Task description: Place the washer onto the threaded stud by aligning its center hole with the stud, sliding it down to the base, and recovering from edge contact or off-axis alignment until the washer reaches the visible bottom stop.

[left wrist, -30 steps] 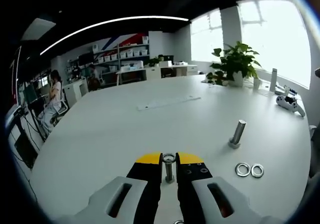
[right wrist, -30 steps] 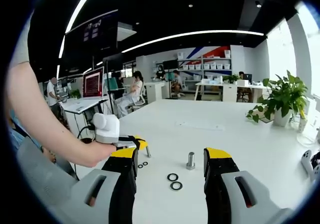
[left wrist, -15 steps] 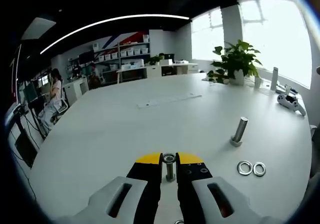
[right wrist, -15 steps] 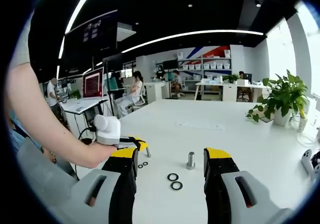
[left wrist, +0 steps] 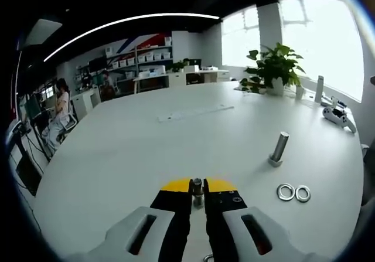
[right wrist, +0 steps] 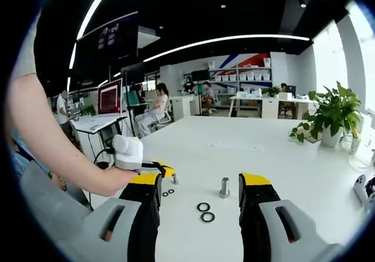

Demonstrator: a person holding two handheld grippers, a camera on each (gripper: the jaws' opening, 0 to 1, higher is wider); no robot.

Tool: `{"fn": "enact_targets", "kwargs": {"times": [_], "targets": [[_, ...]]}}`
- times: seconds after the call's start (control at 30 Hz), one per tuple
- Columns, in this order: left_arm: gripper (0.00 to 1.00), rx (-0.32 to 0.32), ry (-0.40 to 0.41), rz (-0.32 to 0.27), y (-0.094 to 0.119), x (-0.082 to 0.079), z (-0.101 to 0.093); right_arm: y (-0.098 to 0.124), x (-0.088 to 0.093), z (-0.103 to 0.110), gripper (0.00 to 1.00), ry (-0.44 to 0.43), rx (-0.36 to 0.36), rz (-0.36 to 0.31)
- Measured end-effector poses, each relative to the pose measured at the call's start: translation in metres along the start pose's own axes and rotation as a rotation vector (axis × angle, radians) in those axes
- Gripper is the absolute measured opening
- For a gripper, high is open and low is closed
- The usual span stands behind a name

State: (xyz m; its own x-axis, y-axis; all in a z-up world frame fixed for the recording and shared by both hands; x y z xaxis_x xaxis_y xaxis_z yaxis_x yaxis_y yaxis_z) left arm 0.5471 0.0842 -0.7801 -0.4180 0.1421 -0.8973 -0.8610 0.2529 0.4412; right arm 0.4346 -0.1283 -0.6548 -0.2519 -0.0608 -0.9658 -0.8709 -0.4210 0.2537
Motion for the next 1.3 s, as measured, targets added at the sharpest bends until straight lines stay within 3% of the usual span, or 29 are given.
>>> {"fn": "enact_targets", "kwargs": {"times": [0.43, 0.73, 1.03, 1.3], "targets": [[0.09, -0.005, 0.013, -0.016, 0.006, -0.004, -0.001, 0.0, -0.001, 0.001, 0.55, -0.003, -0.003, -0.003], [0.11, -0.007, 0.015, -0.061, 0.018, -0.021, 0.003, -0.001, 0.0, 0.002, 0.55, -0.002, -0.007, -0.003], [0.13, -0.012, 0.032, -0.13, 0.045, -0.044, 0.008, -0.001, -0.001, 0.004, 0.55, 0.01, -0.012, -0.006], [0.13, 0.008, 0.034, -0.205, 0.088, -0.063, 0.008, -0.002, -0.002, 0.013, 0.55, 0.036, -0.037, -0.005]]}}
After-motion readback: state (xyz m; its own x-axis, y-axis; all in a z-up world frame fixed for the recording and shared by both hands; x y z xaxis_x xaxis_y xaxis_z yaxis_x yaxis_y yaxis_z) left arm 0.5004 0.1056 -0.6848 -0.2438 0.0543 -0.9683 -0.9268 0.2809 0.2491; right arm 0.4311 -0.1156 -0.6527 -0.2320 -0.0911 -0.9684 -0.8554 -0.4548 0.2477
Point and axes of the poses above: the point that each gripper's makers call its tool centre point, and the gripper's own axes: y roughly backward along the fingers, z roughly to its left, x roughly out of its underside, the point moved 2 cm from there along y, roughly backward along the fingers, and after that the axes turned 1 degree about x, right-handed, at the moved point
